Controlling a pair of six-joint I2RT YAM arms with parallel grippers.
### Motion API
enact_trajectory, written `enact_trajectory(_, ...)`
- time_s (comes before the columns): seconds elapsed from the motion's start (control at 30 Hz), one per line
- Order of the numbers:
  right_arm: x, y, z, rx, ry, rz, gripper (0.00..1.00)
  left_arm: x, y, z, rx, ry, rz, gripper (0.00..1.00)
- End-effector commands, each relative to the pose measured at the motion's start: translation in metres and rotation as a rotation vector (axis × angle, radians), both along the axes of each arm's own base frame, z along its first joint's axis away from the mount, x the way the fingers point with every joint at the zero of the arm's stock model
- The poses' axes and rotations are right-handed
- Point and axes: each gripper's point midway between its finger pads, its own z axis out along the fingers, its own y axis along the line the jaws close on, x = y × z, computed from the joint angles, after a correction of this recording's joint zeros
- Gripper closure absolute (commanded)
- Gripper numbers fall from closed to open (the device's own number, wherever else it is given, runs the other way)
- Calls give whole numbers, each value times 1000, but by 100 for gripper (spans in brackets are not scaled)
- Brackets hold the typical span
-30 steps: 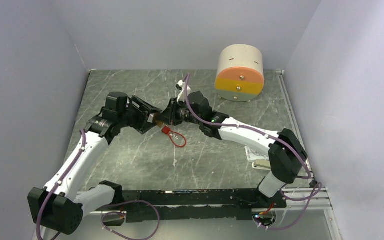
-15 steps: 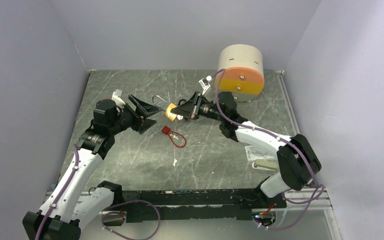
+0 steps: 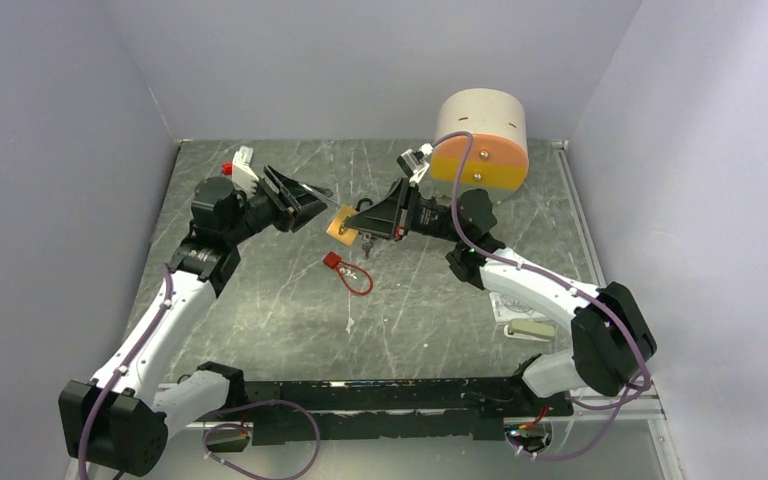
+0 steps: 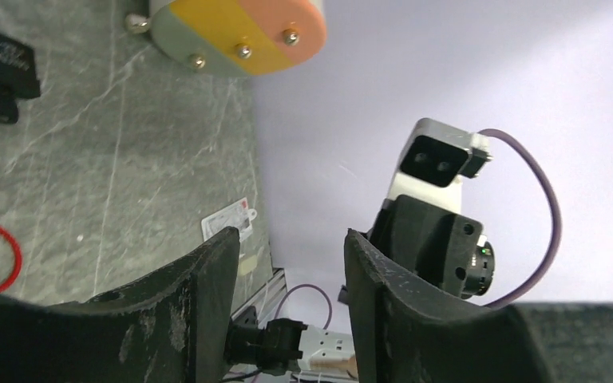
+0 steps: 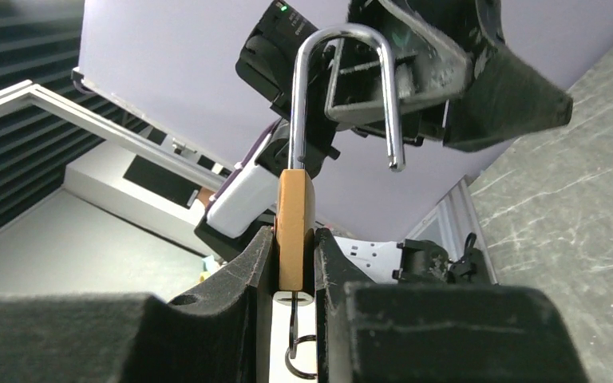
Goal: Unlock with the key
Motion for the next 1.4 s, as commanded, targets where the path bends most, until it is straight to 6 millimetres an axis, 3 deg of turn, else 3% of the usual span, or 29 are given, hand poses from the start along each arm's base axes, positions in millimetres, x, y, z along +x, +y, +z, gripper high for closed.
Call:
enact_trajectory(0.0,-18,-10,42,121,-75,23,100,1,-6,52,-55,-205,-48,45)
enact_trajectory(0.13,-14,-3,41,131,-23,31,100,9,-7,49,-86,-184,-41,45)
enact_trajectory(0.4,2,11,17,98,103,64,100,21,-15,32,-33,-123,-78,44)
enact_trajectory(0.47,8,8,11,105,135,53,100,23,-12,21,18,-92,-61,43)
enact_trajectory(0.53,16,1,5,116,156,22,100,25,-3,-3,100,-18,-15,40)
enact_trajectory(0.7,51,-34,-22,95,218,-145,100,10,20,-82,323,202,28,27)
enact_trajectory(0.77,68,-49,-48,31,304,-234,100,-1,24,-108,370,274,8,24)
enact_trajectory(0.87,89,-80,-88,-61,399,-389,100,-18,26,-130,407,335,-41,19)
enact_trajectory(1.0,106,-128,-143,-257,440,-608,100,-28,37,-145,454,384,-6,16)
enact_trajectory(1.13,121,-173,-181,-452,399,-797,100,-29,39,-152,447,401,12,15)
enact_trajectory(1.27,133,-200,-207,-560,384,-888,100,-28,35,-158,445,431,-8,15)
enact_trajectory(1.37,141,-207,-225,-585,409,-901,100,-26,33,-162,446,450,-23,14)
